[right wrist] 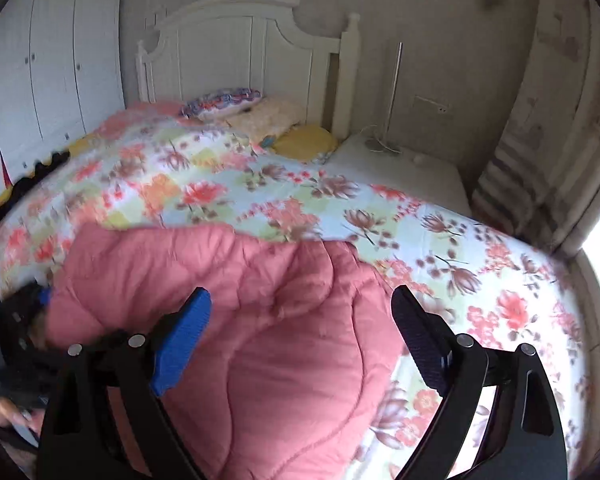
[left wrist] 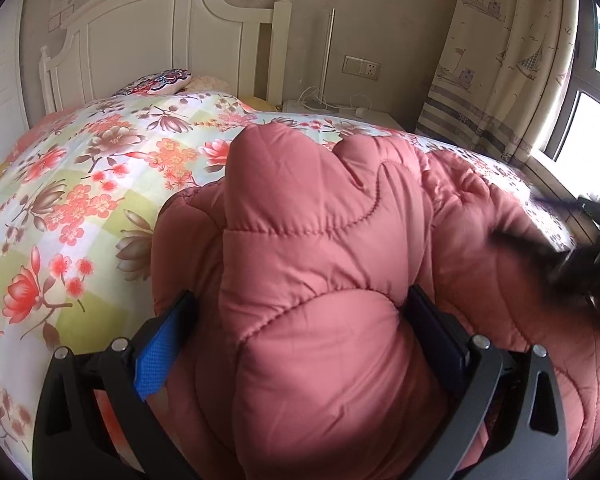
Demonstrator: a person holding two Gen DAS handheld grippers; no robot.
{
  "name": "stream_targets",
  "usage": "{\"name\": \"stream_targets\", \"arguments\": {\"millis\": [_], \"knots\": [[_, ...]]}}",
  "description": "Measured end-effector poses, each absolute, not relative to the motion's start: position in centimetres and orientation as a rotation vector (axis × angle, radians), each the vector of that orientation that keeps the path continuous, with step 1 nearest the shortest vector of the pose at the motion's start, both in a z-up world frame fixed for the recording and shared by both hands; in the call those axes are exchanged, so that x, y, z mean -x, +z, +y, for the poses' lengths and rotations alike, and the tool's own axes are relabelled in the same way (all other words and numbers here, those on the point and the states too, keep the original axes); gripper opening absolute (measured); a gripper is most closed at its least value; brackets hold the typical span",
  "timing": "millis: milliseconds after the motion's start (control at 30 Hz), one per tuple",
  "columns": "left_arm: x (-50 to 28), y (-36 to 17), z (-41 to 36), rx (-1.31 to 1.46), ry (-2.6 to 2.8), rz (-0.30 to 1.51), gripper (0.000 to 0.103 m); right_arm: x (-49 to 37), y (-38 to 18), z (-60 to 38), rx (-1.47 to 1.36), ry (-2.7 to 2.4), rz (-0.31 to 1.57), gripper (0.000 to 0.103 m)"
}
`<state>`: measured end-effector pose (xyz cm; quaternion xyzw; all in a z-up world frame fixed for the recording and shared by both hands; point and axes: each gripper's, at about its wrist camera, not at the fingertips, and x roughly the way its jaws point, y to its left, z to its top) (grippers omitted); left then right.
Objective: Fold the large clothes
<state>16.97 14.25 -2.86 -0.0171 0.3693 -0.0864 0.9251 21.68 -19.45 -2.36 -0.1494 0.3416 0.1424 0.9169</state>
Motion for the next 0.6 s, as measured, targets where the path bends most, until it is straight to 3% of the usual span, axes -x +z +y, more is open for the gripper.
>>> {"name": "stream_targets", "arguments": {"millis": [67,167,400,533,600], "knots": [[-16.8,-2.9,14.0,0.023,-0.176,0.756,0.101,-22.3,-5.1,-19.9,0.279,0.304,0.756,0.088],[-16.8,-2.8,13.9,0.014,-0.163,0.751,0.101,-22.1,-4.4,-21.7,0.183,0.316,0.764,0.088],[-16.9,-2.9,14.3,0.026,-0.167,0.751,0.101,-13.1,-1.1,-21.0,0.245,0.373,0.579,0.088],[-16.8,-2.9,14.1,0.017,-0.16,0.747,0.101,-11.9,-4.6,-21.2,0.253,0.381,0.638,0.089],[-16.7,-2.9,14.1,0.015,-0.157,0.746,0.101,-12.6,-5.7,-22.3,0.144,0.4,0.67,0.095]]}}
